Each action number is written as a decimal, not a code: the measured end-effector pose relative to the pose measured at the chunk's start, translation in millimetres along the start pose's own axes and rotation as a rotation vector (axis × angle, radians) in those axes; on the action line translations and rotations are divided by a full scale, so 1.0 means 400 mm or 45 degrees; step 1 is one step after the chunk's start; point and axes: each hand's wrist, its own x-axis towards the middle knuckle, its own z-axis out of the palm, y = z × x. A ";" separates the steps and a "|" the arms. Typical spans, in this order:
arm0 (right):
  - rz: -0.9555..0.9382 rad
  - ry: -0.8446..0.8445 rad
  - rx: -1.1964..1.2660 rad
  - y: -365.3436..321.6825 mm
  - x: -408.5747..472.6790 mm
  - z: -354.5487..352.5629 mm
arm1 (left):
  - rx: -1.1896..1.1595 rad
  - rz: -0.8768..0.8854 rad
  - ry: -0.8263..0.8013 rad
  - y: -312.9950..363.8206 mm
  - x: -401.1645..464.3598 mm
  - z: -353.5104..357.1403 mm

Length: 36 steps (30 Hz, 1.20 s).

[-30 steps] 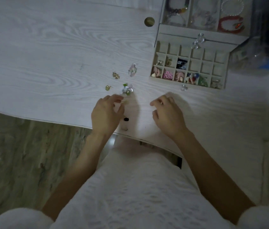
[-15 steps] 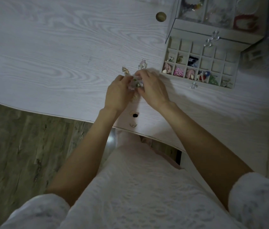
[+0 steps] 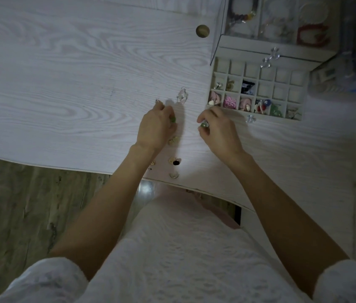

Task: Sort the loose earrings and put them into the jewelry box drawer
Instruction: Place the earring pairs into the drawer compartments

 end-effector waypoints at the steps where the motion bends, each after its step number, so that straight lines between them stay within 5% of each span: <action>1: 0.002 0.040 0.022 0.003 -0.001 -0.012 | 0.015 0.014 -0.016 0.002 0.003 -0.001; 7: 0.096 0.351 0.185 0.039 0.084 -0.112 | -0.195 0.010 0.035 0.021 0.033 -0.024; 18: 0.106 0.399 -0.122 0.095 0.244 -0.085 | -0.726 0.112 0.269 0.168 0.227 -0.019; 26: 0.091 0.327 0.082 0.126 0.189 -0.078 | -0.644 0.257 0.339 0.174 0.296 0.010; 36: 0.029 0.239 -0.158 0.119 0.183 -0.087 | -0.264 0.458 0.280 0.164 0.279 0.015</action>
